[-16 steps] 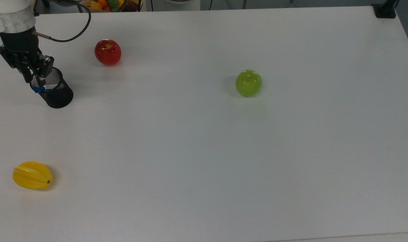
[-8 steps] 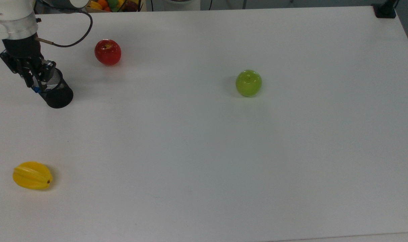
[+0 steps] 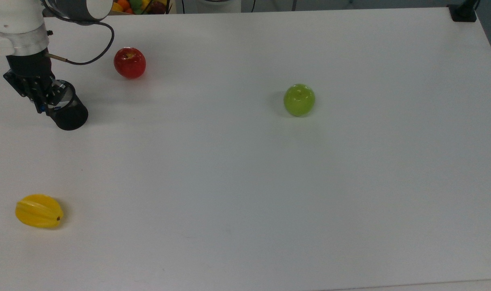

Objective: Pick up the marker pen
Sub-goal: 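Close the gripper on the marker's blue cap, then lift the marker up out of the mesh cup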

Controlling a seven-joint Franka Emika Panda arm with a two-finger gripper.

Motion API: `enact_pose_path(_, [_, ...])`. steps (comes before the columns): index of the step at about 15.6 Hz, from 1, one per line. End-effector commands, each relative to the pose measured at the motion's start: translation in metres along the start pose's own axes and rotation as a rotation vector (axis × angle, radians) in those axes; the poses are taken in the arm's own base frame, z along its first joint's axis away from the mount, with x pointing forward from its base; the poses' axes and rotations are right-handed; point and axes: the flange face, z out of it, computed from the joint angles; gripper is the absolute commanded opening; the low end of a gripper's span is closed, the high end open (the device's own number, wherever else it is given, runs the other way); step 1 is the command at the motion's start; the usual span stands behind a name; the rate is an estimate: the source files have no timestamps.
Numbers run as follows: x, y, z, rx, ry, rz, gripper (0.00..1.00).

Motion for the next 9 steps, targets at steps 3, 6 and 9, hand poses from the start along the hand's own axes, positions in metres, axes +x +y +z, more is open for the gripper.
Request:
enact_pose_path(3, [0.006, 0.003, -0.025, 0.031, 0.055, 0.021, 0.05])
enact_pose_path(6, [0.014, 0.004, -0.061, 0.049, 0.114, 0.044, 0.05])
enact_pose_path(9, [0.022, 0.002, -0.103, 0.057, 0.18, 0.047, 0.05])
